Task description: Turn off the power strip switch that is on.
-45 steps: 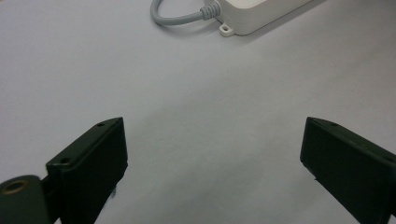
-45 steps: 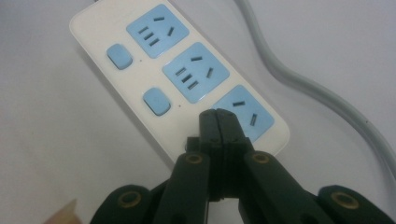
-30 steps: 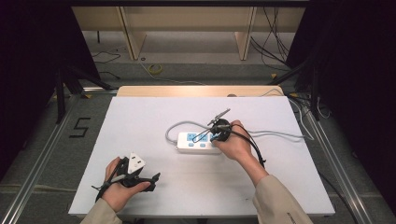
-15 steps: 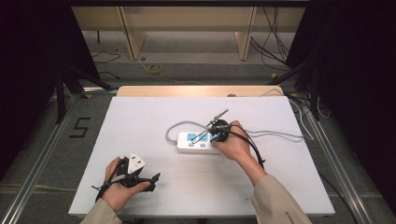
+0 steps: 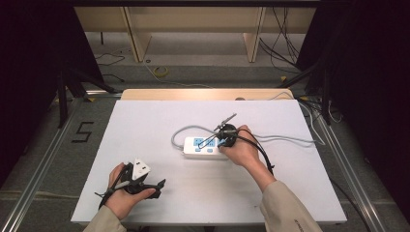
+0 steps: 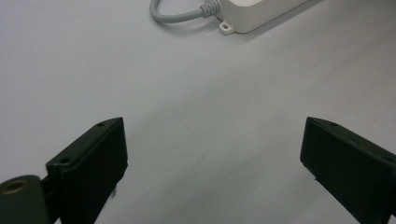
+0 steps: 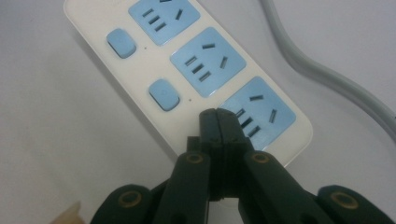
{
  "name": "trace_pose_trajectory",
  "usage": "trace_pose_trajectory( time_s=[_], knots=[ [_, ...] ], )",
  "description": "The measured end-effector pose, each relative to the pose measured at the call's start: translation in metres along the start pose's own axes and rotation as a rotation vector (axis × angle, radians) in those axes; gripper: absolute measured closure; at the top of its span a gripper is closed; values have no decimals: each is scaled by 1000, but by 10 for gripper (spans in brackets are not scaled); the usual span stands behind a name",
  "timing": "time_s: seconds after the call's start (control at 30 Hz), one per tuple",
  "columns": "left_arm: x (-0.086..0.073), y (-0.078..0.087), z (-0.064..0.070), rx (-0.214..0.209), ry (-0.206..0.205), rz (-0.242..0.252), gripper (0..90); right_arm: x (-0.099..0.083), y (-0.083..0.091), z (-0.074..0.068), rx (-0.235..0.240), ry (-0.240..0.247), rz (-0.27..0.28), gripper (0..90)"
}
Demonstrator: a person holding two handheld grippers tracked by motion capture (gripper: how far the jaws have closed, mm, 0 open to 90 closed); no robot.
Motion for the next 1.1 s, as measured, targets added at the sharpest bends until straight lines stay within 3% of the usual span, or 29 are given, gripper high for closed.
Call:
trace_pose_trajectory(
  time_s=[0.5, 0.57, 1.1],
  knots=[
    [0, 0, 1, -3, 0, -3, 71, -1, -1, -1, 2, -18, -9, 900],
    [0, 0, 1, -3, 2, -2, 71, -1, -2, -3, 22, -18, -2, 900],
    [-1, -1, 1, -4, 2, -3, 71, -1, 0, -5, 10, 4, 7, 900]
  ],
)
Point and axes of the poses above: each handheld gripper's, and its own axes: y roughly backward along the jaws, x roughly out of its top, z roughly to its right, the point moved 3 cm from there along -y, roughly forward along the jaws, and after that the axes turned 11 degrees about z, right-handed, at the moved point
